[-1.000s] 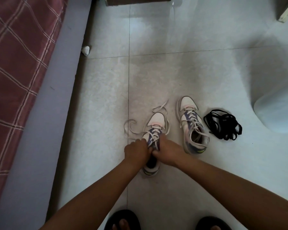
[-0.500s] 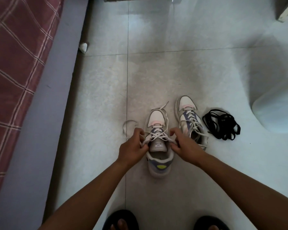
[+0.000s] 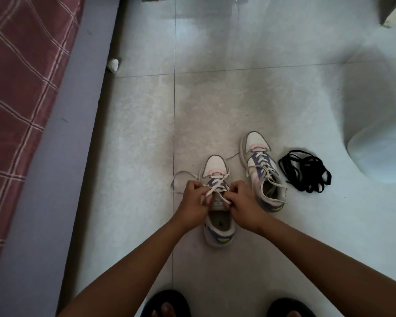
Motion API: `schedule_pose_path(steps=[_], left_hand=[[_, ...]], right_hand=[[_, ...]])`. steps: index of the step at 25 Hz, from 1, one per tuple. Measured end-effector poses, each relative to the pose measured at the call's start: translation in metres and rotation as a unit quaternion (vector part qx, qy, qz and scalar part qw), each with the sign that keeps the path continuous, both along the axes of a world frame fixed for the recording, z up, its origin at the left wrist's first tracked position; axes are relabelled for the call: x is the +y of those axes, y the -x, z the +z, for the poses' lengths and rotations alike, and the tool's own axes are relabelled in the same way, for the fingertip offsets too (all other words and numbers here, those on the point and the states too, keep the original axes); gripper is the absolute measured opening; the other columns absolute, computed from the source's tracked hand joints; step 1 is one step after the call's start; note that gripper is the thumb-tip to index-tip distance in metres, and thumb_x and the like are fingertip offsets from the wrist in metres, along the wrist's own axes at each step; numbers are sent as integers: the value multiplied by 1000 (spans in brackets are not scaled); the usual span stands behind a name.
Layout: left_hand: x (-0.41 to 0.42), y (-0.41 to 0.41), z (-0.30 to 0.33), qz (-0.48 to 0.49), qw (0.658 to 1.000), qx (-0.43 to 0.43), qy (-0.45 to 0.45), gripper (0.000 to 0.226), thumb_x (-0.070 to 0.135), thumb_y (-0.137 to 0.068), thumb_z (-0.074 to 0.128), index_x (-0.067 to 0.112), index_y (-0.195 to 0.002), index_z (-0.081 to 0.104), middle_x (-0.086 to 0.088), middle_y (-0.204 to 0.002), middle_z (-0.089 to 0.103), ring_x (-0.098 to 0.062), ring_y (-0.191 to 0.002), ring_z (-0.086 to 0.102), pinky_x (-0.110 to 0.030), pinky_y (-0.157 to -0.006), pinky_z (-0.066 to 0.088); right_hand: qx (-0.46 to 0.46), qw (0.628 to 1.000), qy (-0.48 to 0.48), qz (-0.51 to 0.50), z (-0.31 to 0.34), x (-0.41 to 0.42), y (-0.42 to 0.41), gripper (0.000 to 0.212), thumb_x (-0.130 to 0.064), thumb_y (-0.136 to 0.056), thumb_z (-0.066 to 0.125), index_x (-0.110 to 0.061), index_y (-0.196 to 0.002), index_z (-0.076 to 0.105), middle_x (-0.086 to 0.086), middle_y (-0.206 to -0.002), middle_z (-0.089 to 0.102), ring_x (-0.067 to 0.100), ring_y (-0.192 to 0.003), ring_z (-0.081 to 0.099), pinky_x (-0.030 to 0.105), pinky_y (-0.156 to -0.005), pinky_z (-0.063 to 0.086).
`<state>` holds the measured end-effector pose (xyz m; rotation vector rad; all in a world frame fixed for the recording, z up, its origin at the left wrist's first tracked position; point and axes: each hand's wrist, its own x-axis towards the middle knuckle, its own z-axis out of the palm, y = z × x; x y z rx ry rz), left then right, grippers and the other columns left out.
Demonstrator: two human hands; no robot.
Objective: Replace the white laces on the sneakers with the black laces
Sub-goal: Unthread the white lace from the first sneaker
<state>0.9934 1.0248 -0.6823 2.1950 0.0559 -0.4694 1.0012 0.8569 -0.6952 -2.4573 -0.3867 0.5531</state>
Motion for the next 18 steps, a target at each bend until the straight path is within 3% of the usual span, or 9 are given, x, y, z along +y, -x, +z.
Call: schedule_pose_path(steps=[3, 5, 7, 9, 11, 12, 15, 16, 18], left_hand=[[8, -2, 21, 148, 959, 104, 216, 18, -2, -79, 66, 5, -70, 52, 1, -79, 59, -11, -77, 58, -10, -69, 49], [29, -5, 38, 228, 897, 134, 354, 16, 3, -81, 61, 8, -66, 58, 2, -63, 62, -12, -69, 62, -22, -74, 54], [59, -8, 48, 276, 830, 168, 454, 25, 16, -86, 54, 16, -60, 55, -1, -53, 51, -15, -52, 54, -34, -70, 57], [81, -7, 50, 288, 858, 222, 362, 23, 21, -93, 50, 11, -73, 52, -5, -56, 46, -16, -41, 45, -35, -56, 55], [87, -2, 42, 258, 905, 293, 168, 19, 21, -95, 52, 2, -99, 52, -13, -74, 54, -19, -45, 51, -36, -51, 54], [85, 1, 36, 238, 912, 323, 89, 29, 20, -95, 53, 0, -115, 48, -17, -89, 57, -23, -54, 58, -37, -53, 56], [65, 6, 21, 74, 948, 264, -162, 55, 30, -94, 54, 6, -139, 34, -18, -134, 42, -30, -108, 56, -30, -79, 47], [54, 4, 19, 35, 962, 189, -197, 48, 32, -94, 52, 8, -134, 43, -16, -133, 44, -28, -112, 54, -30, -84, 44], [26, -4, 19, 7, 982, 76, -172, 25, 31, -95, 50, 10, -103, 61, -9, -105, 59, -24, -93, 59, -32, -78, 45]], right_hand=[[76, 980, -119, -143, 12, -5, 0, 24, -2, -79, 63, -21, -69, 53, 1, -95, 42, 13, -89, 45, 20, -81, 38], [176, 900, -283, -281, 27, -22, 3, 29, -3, -76, 68, -25, -65, 51, -6, -79, 50, 4, -73, 48, 14, -68, 38], [215, 797, -424, -373, 44, -45, 6, 23, -2, -73, 67, -21, -65, 57, -6, -69, 58, 6, -69, 54, 21, -69, 43], [211, 741, -488, -410, 63, -67, 6, 23, -5, -75, 62, -21, -59, 60, -3, -63, 61, 9, -62, 58, 25, -64, 47], [184, 724, -503, -434, 77, -83, 0, 36, -5, -84, 54, -22, -54, 60, -1, -58, 59, 10, -58, 57, 28, -64, 48], [168, 731, -485, -450, 81, -88, -5, 36, -6, -88, 52, -22, -57, 62, 0, -60, 60, 12, -61, 58, 30, -66, 47], [106, 880, -205, -415, 83, -94, -17, 11, -16, -87, 62, -14, -98, 60, 5, -87, 63, 20, -84, 58, 32, -74, 42], [82, 916, -95, -380, 79, -91, -17, 23, -19, -86, 64, -11, -107, 56, 5, -92, 60, 22, -86, 56, 30, -74, 39], [23, 961, 6, -276, 75, -71, -9, 20, -21, -86, 62, -13, -102, 54, 2, -85, 57, 23, -80, 54, 29, -68, 37]])
